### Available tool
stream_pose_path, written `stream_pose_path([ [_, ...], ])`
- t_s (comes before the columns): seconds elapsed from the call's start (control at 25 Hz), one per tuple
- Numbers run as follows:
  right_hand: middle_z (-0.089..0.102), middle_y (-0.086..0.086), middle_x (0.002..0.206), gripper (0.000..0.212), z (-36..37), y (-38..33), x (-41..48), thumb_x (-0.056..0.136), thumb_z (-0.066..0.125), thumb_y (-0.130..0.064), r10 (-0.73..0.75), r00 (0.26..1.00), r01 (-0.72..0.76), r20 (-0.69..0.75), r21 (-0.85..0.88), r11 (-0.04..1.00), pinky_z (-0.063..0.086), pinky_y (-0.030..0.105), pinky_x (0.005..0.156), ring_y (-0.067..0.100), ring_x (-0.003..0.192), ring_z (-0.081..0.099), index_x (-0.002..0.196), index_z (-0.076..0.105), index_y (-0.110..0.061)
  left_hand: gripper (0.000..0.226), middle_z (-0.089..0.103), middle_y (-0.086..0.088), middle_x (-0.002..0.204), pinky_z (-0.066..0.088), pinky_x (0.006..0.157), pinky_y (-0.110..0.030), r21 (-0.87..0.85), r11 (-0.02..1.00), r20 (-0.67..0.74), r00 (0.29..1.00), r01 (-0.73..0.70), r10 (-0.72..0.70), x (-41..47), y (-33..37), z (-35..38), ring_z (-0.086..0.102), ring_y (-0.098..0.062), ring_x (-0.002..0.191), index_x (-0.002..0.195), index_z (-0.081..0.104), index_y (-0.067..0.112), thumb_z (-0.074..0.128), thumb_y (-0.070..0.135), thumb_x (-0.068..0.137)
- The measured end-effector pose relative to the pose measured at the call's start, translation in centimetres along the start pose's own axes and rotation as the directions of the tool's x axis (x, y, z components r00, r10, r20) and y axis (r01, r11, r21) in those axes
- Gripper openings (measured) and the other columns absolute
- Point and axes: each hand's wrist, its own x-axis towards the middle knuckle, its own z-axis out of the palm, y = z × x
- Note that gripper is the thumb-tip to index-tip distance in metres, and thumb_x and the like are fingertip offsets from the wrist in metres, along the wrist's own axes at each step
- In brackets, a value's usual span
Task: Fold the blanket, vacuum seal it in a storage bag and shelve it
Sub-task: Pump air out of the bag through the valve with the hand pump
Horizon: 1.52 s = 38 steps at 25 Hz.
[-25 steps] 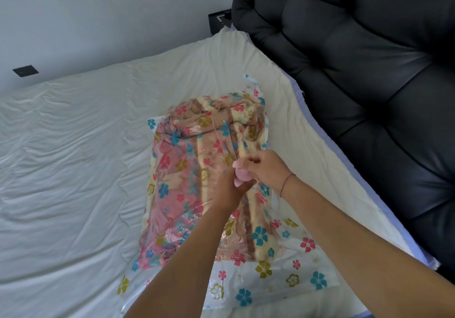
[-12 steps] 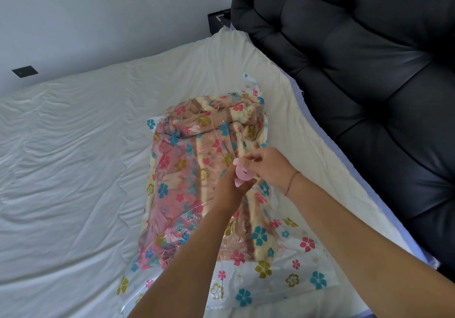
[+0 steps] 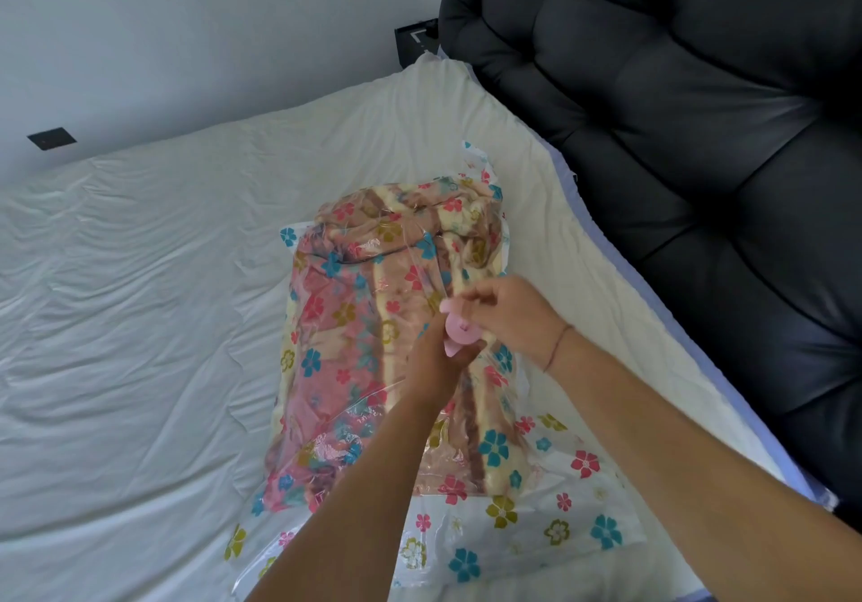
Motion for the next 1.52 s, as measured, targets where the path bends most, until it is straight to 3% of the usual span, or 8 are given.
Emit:
stream_pose_path([
  [0.2, 0.062, 0.001, 0.064, 0.016, -3.6, -5.3, -0.5, 0.087, 0.068, -0.018, -0.247, 0.968, 0.249, -0.037, 0.195, 0.949, 0.044, 0.010, 0.060, -0.002, 0.054, 0.053, 0.091, 0.075, -0.005, 0.041, 0.067, 0.004, 0.106, 0.049, 0.089, -0.034, 0.012, 1.000, -0.001, 1.000, 0.027, -0.027, 0.5, 0.0, -0.2, 0.061, -0.017, 0.099, 0.114, 0.056, 0.029, 0.071, 0.033, 0.075],
  [0.36, 0.068, 0.010, 0.081, 0.022, 0.7, 0.8, -0.1, 0.081, 0.074, -0.032, 0.078, 0.997, -0.078, 0.020, -0.011, 0.997, 0.055, 0.034, 0.077, 0.017, 0.081, 0.064, 0.087, 0.074, -0.011, 0.046, 0.068, 0.007, 0.103, 0.050, 0.081, -0.032, 0.051, 0.999, 0.027, 1.000, -0.001, 0.000, 0.2, -0.4, 0.3, 0.062, -0.013, 0.093, 0.114, 0.061, 0.018, 0.067, 0.040, 0.074],
  [0.48, 0.071, 0.018, 0.087, 0.021, -1.0, -1.5, -0.3, 0.082, 0.074, -0.029, -0.009, 0.999, 0.010, -0.034, 0.014, 1.000, 0.055, 0.043, 0.084, 0.030, 0.083, 0.064, 0.087, 0.076, -0.009, 0.043, 0.066, 0.008, 0.102, 0.047, 0.079, -0.024, 0.009, 1.000, -0.003, 1.000, -0.003, 0.003, 0.1, 0.1, 0.0, 0.061, -0.012, 0.094, 0.113, 0.060, 0.022, 0.069, 0.035, 0.073],
  [0.64, 0.066, 0.009, 0.072, 0.018, -3.9, -5.8, -0.6, 0.084, 0.070, -0.020, -0.226, 0.974, 0.227, -0.027, 0.192, 0.955, 0.043, 0.012, 0.060, 0.002, 0.058, 0.054, 0.090, 0.075, -0.004, 0.039, 0.065, 0.007, 0.103, 0.046, 0.086, -0.028, -0.023, 1.000, 0.007, 1.000, 0.011, -0.011, 0.5, 0.3, -0.4, 0.059, -0.016, 0.098, 0.109, 0.052, 0.036, 0.074, 0.022, 0.080],
  [0.88, 0.065, 0.002, 0.076, 0.029, 0.3, 0.4, 0.1, 0.080, 0.075, -0.035, 0.134, 0.990, -0.133, 0.053, -0.026, 0.991, 0.053, 0.030, 0.075, 0.011, 0.076, 0.060, 0.089, 0.073, -0.007, 0.039, 0.065, 0.009, 0.098, 0.043, 0.073, -0.013, 0.011, 1.000, 0.021, 1.000, -0.007, 0.007, -0.1, 0.1, 0.2, 0.060, -0.011, 0.089, 0.114, 0.061, 0.019, 0.075, 0.027, 0.078],
  [1.08, 0.063, 0.005, 0.070, 0.022, -4.1, -5.7, -0.5, 0.084, 0.070, -0.022, -0.174, 0.982, 0.185, -0.074, 0.174, 0.967, 0.039, 0.006, 0.055, -0.006, 0.051, 0.051, 0.089, 0.075, -0.002, 0.042, 0.063, 0.011, 0.102, 0.045, 0.084, -0.020, -0.017, 1.000, 0.014, 1.000, 0.007, -0.007, 0.4, 0.2, -0.2, 0.059, -0.014, 0.099, 0.108, 0.050, 0.040, 0.074, 0.020, 0.080],
  [1.32, 0.068, 0.008, 0.085, 0.027, 1.1, 1.3, 0.1, 0.081, 0.073, -0.036, 0.135, 0.991, -0.135, -0.015, -0.058, 0.989, 0.052, 0.034, 0.081, 0.021, 0.085, 0.061, 0.087, 0.073, -0.010, 0.040, 0.065, 0.010, 0.100, 0.043, 0.073, -0.012, 0.025, 1.000, 0.009, 1.000, -0.003, 0.003, 0.0, 0.0, 0.5, 0.061, -0.011, 0.092, 0.118, 0.060, 0.018, 0.074, 0.023, 0.081],
  [1.52, 0.060, 0.010, 0.059, 0.023, -3.8, -6.1, -0.9, 0.085, 0.070, -0.025, -0.183, 0.975, 0.199, -0.125, 0.130, 0.971, 0.041, 0.011, 0.062, -0.002, 0.055, 0.051, 0.086, 0.076, -0.003, 0.043, 0.066, 0.005, 0.107, 0.047, 0.088, -0.029, -0.022, 0.999, -0.006, 1.000, 0.029, -0.029, 0.5, -0.1, 0.1, 0.060, -0.017, 0.100, 0.118, 0.055, 0.028, 0.074, 0.026, 0.079],
])
